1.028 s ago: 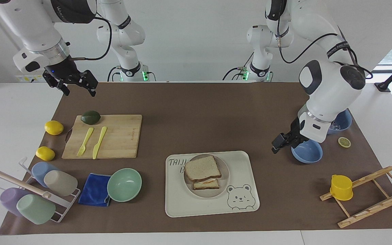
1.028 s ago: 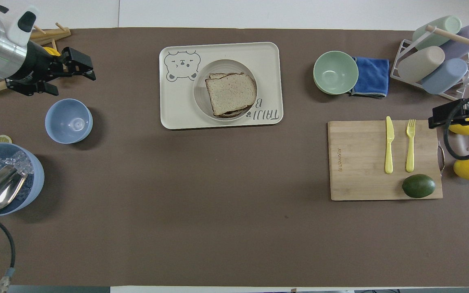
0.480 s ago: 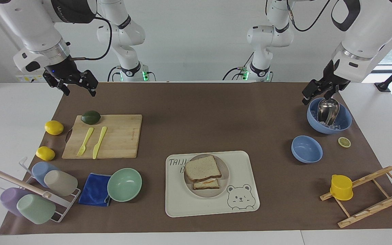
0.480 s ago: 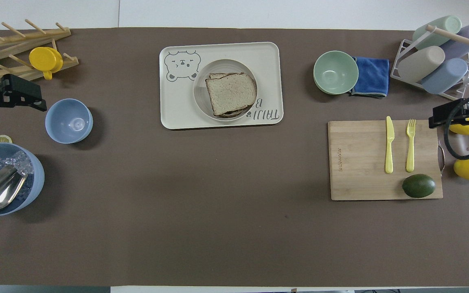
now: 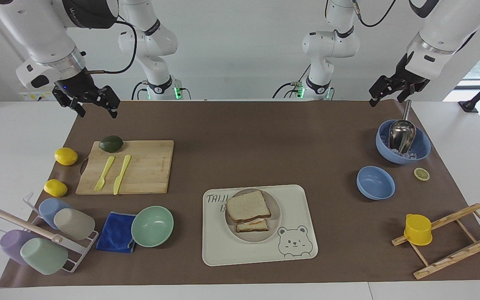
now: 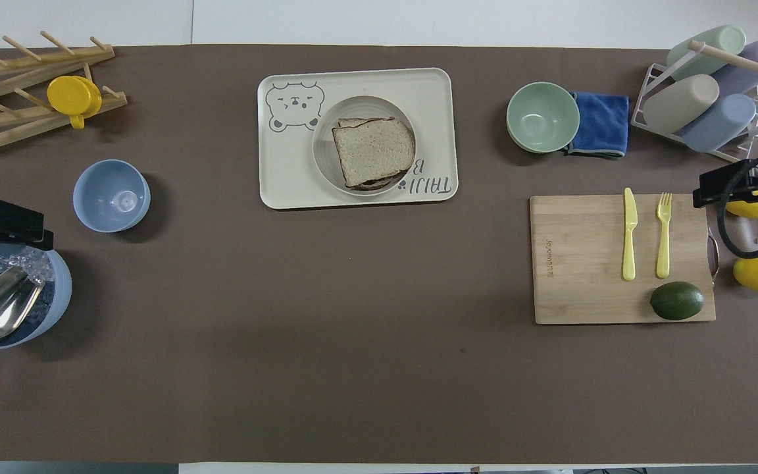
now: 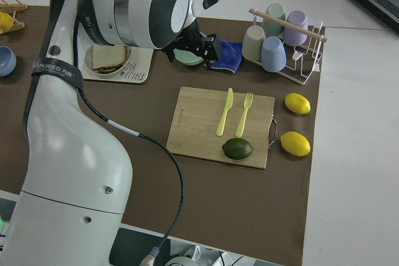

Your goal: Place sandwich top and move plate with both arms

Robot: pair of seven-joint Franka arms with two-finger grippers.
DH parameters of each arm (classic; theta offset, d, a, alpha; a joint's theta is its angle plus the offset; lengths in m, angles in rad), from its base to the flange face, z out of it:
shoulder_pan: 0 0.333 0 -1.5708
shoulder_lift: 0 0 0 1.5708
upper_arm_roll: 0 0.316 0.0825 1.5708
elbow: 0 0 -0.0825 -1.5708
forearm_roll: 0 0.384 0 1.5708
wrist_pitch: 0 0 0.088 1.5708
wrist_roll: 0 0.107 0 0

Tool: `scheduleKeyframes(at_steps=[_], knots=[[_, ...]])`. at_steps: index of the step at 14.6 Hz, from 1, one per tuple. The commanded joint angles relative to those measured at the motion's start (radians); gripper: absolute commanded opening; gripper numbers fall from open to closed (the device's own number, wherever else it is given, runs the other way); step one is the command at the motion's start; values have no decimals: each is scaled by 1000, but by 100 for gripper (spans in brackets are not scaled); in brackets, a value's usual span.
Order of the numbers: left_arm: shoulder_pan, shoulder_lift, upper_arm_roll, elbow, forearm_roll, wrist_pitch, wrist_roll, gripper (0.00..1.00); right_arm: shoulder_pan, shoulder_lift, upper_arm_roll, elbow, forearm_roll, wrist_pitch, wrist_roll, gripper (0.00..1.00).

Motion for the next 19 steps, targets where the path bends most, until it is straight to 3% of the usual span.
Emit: scheduleKeyframes(at_steps=[1, 3, 4, 6, 10, 19], knots=[[-4, -56, -12, -97, 18, 136, 40, 100, -21, -6, 15, -10, 2, 4, -15, 100], [5, -21, -18, -53, 19, 135, 43, 100, -21, -6, 15, -10, 2, 4, -15, 100], [5, 38, -13, -4, 21, 104, 43, 100, -21, -6, 15, -10, 2, 5, -15, 100], [5, 70, -17, 102, 35, 46, 43, 100, -21, -6, 15, -10, 2, 4, -15, 100], [7, 33, -20, 36, 33, 53, 55, 100, -21, -6, 15, -10, 2, 4, -15, 100], [24, 31, -20, 20, 32, 49, 80, 100, -21, -6, 15, -10, 2, 4, -15, 100]])
